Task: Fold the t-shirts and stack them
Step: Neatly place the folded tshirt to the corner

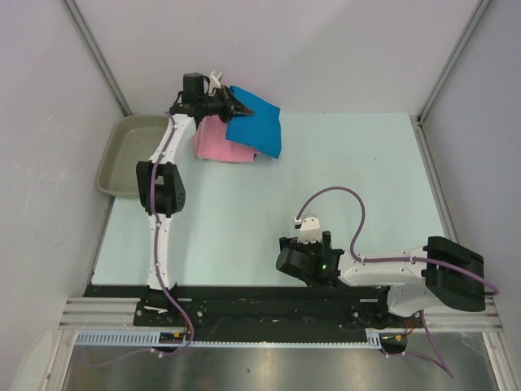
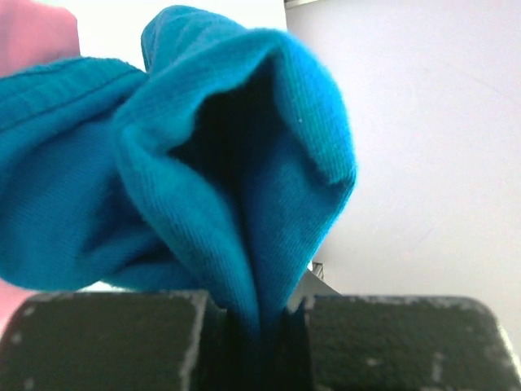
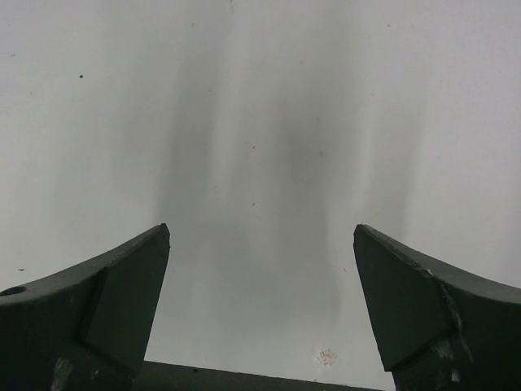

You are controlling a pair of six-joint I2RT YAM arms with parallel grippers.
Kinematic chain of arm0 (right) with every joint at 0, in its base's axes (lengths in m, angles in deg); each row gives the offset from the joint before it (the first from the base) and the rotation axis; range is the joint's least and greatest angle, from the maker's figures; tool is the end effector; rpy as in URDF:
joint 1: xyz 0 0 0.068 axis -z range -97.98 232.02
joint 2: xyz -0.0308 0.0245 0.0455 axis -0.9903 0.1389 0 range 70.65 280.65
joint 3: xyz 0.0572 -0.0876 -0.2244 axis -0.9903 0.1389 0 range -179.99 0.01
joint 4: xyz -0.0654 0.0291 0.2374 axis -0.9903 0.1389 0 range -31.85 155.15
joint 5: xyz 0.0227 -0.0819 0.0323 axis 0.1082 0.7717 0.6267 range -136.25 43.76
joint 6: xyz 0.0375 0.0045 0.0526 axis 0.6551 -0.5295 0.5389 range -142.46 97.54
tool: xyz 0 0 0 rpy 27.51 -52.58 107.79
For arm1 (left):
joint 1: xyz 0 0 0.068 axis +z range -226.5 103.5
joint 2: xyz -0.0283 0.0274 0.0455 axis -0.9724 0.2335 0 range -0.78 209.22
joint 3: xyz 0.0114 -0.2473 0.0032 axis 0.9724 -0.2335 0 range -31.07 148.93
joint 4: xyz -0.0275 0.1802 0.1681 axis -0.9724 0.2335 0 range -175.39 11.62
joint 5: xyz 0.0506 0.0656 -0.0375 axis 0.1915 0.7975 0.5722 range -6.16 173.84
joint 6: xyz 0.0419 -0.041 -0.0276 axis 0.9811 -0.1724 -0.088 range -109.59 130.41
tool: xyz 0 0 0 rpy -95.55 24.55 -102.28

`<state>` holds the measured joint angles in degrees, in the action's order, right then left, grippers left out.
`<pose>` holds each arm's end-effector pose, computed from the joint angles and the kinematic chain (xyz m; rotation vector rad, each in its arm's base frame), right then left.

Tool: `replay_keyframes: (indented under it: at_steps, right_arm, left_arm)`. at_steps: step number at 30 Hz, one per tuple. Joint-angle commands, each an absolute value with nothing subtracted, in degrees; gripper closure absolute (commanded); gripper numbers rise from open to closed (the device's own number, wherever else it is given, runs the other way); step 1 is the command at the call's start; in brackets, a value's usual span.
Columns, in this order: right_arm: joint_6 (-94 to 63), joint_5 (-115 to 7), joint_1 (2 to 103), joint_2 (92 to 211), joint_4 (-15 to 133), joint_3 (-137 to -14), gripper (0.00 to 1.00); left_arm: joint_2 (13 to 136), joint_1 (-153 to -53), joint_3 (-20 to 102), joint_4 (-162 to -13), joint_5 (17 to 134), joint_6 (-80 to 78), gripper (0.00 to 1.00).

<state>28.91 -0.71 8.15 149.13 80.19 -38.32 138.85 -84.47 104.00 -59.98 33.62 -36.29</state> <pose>0.1009 0.2190 0.1470 -0.2076 2.2300 0.0598 0.5175 -0.1117 0.2560 -0.1638 2.2244 -1.4675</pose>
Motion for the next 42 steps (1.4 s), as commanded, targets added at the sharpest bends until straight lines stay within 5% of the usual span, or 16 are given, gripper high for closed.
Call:
replay_keyframes:
  at_steps: [1,22,25,26,36,42]
  right_arm:
    - [30.01,0.34,7.66,149.84,78.63,-38.23,0.0]
    - [26.76,-2.48,8.19,153.09,73.27,-38.4,0.0]
    - [26.84,-2.91,8.28,153.53,73.18,-38.58,0.0]
    - [26.84,-3.0,8.28,153.62,73.27,-38.49,0.0]
    - [26.58,-2.65,7.93,152.74,73.36,-38.58,0.0]
    - [27.01,-2.3,7.84,153.79,75.28,-39.98,0.0]
  left_arm:
    - [140.45,-82.92,108.41,-69.82,27.24,-41.97,1.0]
    - [140.81,-72.37,102.44,-67.11,24.95,-34.43,1.0]
    - [141.69,-72.02,102.35,-65.35,25.74,-33.45,0.69]
    - [142.21,-71.93,102.44,-64.74,26.26,-33.1,0.03]
    - [141.88,-69.82,102.26,-50.34,37.23,-23.61,0.0]
    - [135.9,-67.8,100.25,-37.58,63.42,-19.74,0.0]
